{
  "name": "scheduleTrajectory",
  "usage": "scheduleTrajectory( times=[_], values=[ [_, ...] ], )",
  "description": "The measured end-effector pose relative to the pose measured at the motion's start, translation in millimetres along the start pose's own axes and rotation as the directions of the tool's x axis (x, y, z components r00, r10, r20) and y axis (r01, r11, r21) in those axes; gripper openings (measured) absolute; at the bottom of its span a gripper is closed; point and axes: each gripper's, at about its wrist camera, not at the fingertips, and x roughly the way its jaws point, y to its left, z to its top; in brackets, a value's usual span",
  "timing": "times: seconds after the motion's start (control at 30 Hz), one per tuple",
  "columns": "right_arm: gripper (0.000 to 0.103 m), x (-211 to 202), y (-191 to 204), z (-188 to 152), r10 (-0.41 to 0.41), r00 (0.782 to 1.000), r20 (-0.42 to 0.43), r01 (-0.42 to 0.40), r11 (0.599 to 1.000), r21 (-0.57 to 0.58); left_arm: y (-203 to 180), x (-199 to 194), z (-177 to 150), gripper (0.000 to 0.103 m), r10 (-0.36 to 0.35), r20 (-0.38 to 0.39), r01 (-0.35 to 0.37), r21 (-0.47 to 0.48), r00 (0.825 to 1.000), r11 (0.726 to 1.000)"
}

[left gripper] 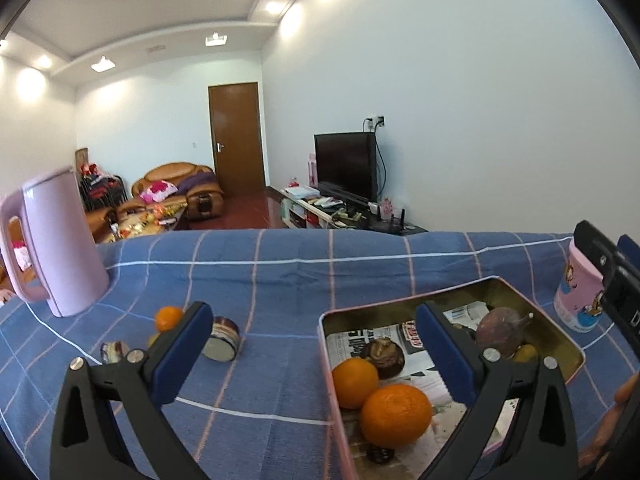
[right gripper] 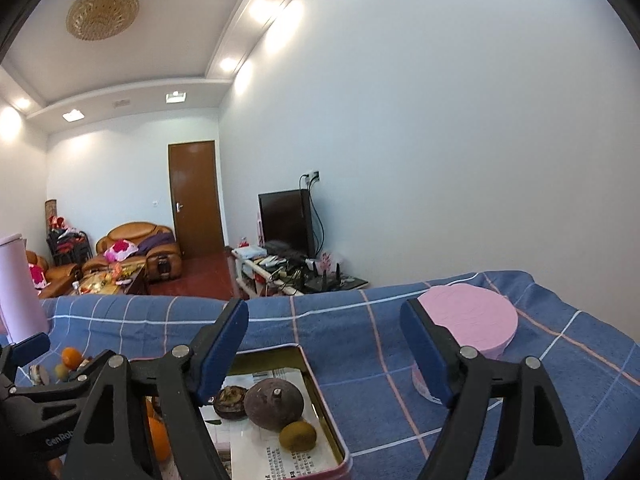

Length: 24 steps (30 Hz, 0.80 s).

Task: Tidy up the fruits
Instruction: 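Lift both open tools out of the tin and back toward the remaining items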

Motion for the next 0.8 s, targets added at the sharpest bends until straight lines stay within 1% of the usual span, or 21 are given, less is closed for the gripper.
scheduleTrajectory(
  times=[0.2, 0.33, 0.4, 0.53, 0.8],
  values=[
    [0.080, 1, -3, -1, -0.025, 0.999, -0.035, 0.025, 1.000, 0.010, 1, -6, -1, 0.103, -0.022, 0.024, 0.022, 0.003, 0.999, 1.000],
    [0.080, 0, -4, -3, -0.039, 0.997, -0.063, 0.040, 0.999, 0.025, -1, -6, -2, 0.103, -0.036, 0.003, 0.036, 0.017, 0.999, 0.999],
    [0.080, 0, -4, -5, -0.043, 0.996, -0.078, 0.046, 0.998, 0.030, 3, -6, -3, 0.103, -0.042, -0.007, 0.042, 0.005, 0.999, 0.999],
    [0.080, -10, -1, -7, -0.055, 0.995, -0.078, 0.058, 0.998, 0.036, 11, -11, -5, 0.103, -0.049, -0.003, 0.049, -0.025, 0.999, 0.998],
    [0.080, -31, 11, -12, -0.057, 0.995, -0.081, 0.060, 0.998, 0.034, 20, -18, -9, 0.103, -0.062, -0.012, 0.062, -0.023, 0.998, 0.998]
  ],
)
